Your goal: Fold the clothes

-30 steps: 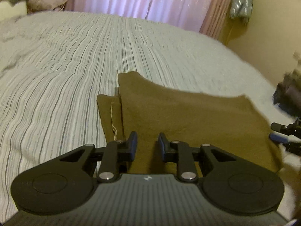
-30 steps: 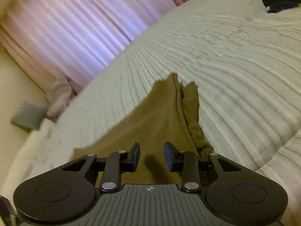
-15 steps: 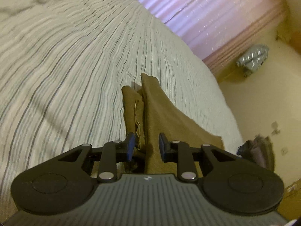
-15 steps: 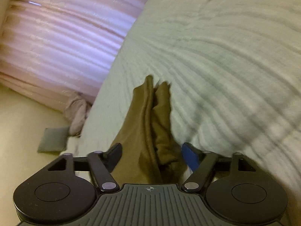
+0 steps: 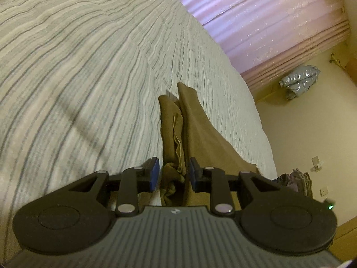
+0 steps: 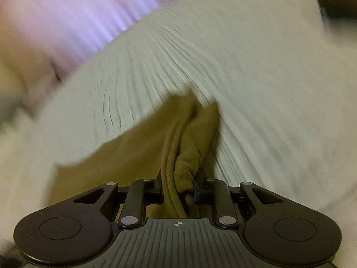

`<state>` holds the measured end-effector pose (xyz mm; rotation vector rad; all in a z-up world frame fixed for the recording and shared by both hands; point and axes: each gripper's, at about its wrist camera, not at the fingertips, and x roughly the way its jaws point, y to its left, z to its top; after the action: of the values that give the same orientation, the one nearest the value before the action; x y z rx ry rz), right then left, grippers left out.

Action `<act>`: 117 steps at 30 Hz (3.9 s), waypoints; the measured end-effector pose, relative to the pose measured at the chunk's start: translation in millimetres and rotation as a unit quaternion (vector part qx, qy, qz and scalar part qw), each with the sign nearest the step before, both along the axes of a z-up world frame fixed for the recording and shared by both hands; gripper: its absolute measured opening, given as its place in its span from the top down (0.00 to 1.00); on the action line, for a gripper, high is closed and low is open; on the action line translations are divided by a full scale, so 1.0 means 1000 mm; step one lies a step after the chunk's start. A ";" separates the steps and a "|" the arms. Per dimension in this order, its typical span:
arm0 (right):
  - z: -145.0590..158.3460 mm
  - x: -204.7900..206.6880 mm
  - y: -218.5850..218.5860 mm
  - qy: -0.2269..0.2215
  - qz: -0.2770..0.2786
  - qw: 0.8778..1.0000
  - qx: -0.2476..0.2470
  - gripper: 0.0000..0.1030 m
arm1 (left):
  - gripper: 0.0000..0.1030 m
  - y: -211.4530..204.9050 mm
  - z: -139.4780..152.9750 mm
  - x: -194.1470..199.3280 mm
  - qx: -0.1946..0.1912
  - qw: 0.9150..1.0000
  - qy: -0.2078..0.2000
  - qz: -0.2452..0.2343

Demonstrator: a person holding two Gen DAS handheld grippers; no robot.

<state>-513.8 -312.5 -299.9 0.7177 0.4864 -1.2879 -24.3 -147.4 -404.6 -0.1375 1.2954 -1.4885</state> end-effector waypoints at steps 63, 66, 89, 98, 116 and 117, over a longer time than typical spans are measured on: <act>-0.013 0.056 0.008 -0.129 0.110 0.985 0.044 0.57 | 0.91 -0.056 0.012 -0.011 -0.070 0.996 0.033 -0.051; -0.022 0.065 0.007 -0.104 0.116 0.987 0.038 0.57 | 0.90 -0.065 -0.008 -0.009 -0.039 0.998 0.025 -0.043; -0.041 -0.062 0.065 -0.289 0.029 0.953 0.088 0.25 | 0.41 0.072 0.029 -0.075 -0.040 0.989 0.120 0.082; -0.038 -0.082 0.087 -0.287 0.046 0.951 0.102 0.25 | 0.41 0.061 0.000 -0.108 -0.010 0.987 0.073 0.141; -0.043 -0.071 0.059 -0.316 0.099 0.935 0.129 0.26 | 0.94 0.063 0.031 -0.046 -0.047 0.993 0.050 0.092; -0.044 -0.070 0.060 -0.327 0.106 0.929 0.136 0.26 | 0.94 0.067 0.035 -0.035 -0.042 0.996 0.034 0.077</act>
<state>-583.5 -252.1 -343.9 1.2327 0.1836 -0.7183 -59.5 -80.5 -369.6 -0.3389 1.2476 -1.4178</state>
